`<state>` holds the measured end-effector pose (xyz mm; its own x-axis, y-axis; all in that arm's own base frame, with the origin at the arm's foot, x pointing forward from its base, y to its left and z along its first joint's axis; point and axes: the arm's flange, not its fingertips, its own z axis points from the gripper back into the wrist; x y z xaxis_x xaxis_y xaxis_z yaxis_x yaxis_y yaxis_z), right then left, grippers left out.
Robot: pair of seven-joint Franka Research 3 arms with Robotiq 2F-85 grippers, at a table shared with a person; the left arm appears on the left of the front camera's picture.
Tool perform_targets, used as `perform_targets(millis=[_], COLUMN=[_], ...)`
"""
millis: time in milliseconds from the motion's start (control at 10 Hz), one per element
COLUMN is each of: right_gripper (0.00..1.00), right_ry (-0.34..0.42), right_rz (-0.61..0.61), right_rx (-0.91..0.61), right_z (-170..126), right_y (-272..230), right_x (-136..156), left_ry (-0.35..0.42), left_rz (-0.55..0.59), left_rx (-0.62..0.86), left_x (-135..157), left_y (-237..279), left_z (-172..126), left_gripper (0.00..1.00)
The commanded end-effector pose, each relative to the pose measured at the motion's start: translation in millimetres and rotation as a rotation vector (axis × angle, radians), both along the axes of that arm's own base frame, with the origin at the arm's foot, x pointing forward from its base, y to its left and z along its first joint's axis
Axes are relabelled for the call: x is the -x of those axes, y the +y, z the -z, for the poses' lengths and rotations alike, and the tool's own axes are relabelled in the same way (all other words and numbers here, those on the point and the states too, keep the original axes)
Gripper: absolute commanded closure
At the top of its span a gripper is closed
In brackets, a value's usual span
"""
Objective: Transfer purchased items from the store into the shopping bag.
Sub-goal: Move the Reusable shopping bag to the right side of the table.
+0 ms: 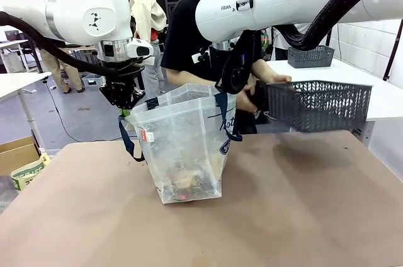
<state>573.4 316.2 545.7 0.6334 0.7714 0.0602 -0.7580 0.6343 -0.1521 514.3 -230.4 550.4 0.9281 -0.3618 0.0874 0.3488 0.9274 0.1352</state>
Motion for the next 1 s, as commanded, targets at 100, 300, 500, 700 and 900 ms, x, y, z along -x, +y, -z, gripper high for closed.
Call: perform_targets(millis=[100,300,500,700,900], right_gripper=[1.0,1.0,1.0,1.0,1.0], right_ry=[0.012,0.019,0.028,0.036,0.052], right_rz=[0.019,0.034,0.061,0.097,0.133], right_rx=[-0.023,-0.048,-0.086,-0.134,-0.176], right_z=[-3.8,-10.3,-13.9,-14.2,-12.0], right_y=[7.8,15.0,17.3,21.1,24.2], right_x=[3.7,9.1,12.5,15.4,15.3], left_ry=[-0.02,-0.019,-0.023,-0.001,-0.009], left_rz=[0.001,0.009,0.016,0.031,0.005], left_rx=[0.035,0.088,0.171,0.275,0.345], left_x=[5.7,9.5,9.2,4.9,1.5], left_y=[-10.8,-18.6,-23.6,-31.6,-34.1], left_z=[-8.0,-17.4,-18.0,-16.1,-12.1], left_gripper=[1.0,1.0,1.0,1.0,1.0])
